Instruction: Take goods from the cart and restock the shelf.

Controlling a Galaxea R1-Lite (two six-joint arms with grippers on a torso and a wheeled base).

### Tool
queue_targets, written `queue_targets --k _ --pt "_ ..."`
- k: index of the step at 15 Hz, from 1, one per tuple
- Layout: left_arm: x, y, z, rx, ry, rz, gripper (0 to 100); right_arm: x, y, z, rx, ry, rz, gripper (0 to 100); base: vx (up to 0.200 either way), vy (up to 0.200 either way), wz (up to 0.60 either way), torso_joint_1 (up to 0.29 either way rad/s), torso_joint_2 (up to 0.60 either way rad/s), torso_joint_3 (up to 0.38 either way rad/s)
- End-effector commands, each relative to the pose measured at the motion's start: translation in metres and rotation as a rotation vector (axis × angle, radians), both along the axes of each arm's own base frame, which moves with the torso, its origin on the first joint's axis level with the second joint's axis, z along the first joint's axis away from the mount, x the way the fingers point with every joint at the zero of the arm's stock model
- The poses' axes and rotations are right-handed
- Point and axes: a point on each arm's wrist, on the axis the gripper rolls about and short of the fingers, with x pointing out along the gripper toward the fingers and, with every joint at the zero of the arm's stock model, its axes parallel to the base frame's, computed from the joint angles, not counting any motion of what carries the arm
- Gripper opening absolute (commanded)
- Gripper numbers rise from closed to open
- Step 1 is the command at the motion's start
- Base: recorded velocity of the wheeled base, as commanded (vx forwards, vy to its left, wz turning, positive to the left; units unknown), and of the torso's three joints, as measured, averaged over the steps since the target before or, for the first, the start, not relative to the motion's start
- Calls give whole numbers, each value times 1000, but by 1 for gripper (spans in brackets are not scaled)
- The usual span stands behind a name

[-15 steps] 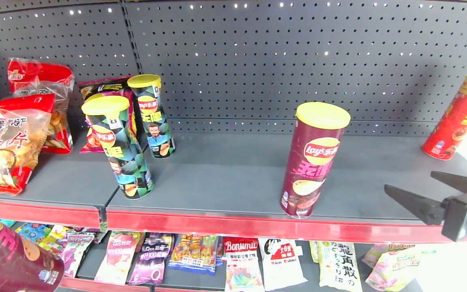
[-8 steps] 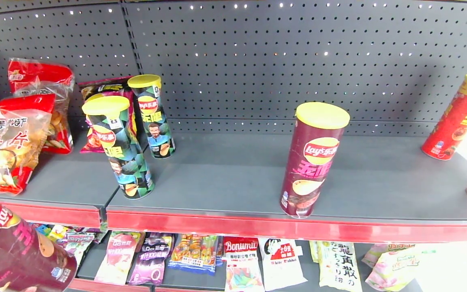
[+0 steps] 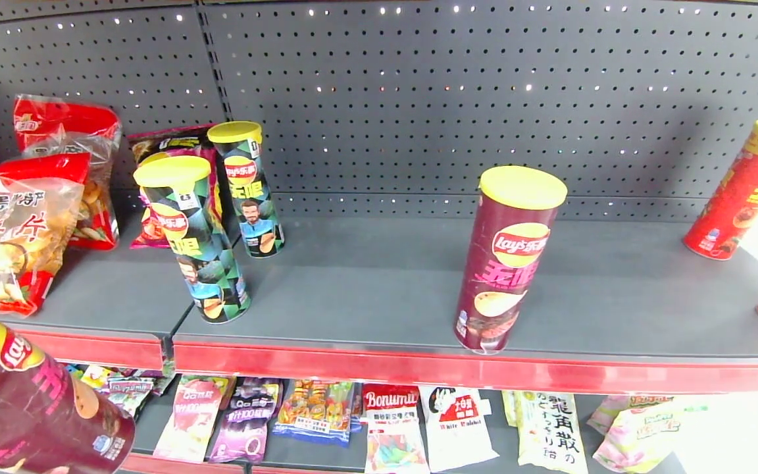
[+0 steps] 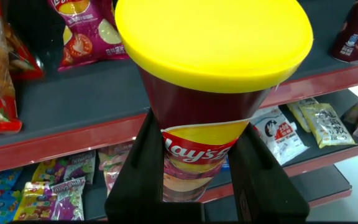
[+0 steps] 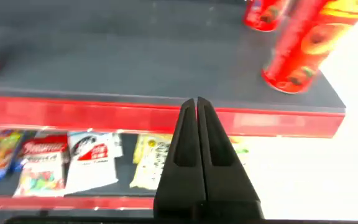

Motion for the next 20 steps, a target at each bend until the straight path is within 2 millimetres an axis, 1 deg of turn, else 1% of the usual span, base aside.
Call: queue_targets --k 1,3,4,5,6,8,10,11,12,13,14,15,16,17,18,19,20 --pt "1 0 0 -1 4 -1 0 -4 -1 2 -1 -26 -24 0 0 0 0 0 0 0" --pt "0 0 0 -5 2 -3 0 -3 -1 5 -3 -28 -42 0 0 0 0 0 0 0" --pt "0 0 0 -5 0 -6 0 -3 -2 4 -4 -25 -53 100 0 0 0 0 0 0" --pt "0 0 1 -6 -1 -6 0 -4 -2 4 -3 -29 -56 100 0 0 0 0 0 0" --pt "0 0 1 -6 -1 -17 0 -6 -2 -2 0 -20 -51 100 0 0 0 0 0 0" --pt "-1 -1 1 -10 -3 -59 0 -13 -2 -24 -2 6 -44 100 0 0 0 0 0 0" --pt "-2 -1 5 -17 -15 -79 0 -24 0 -43 5 -14 48 100 0 0 0 0 0 0" --pt "-1 -2 8 -18 -20 -79 0 -28 0 -49 8 -29 86 100 0 0 0 0 0 0" --pt "-1 -2 11 -19 -27 -79 0 -29 0 -52 3 -13 98 100 0 0 0 0 0 0" --pt "-1 -2 14 -21 -31 -76 0 -29 0 -50 -3 6 98 100 0 0 0 0 0 0" --pt "-1 -1 15 -22 -35 -75 0 -26 0 -38 -3 21 75 100 0 0 0 0 0 0" --pt "-1 -1 13 -27 -29 -73 0 -19 0 -28 5 69 25 100 0 0 0 0 0 0" --pt "-1 -1 11 -26 -23 -72 0 -10 -2 -25 23 118 -66 100 0 0 0 0 0 0" --pt "-1 -2 11 -25 -20 -72 0 -8 -4 -27 29 141 -124 100 0 0 0 0 0 0" --pt "1 -2 13 -25 -19 -72 0 -11 -5 -35 32 155 -164 100 0 0 0 0 0 0" --pt "1 -2 13 -25 -19 -72 0 -16 -4 -42 30 144 -162 100 0 0 0 0 0 0" --pt "0 -2 14 -27 -23 -66 0 -29 -2 -59 19 95 -130 100 0 0 0 0 0 0"
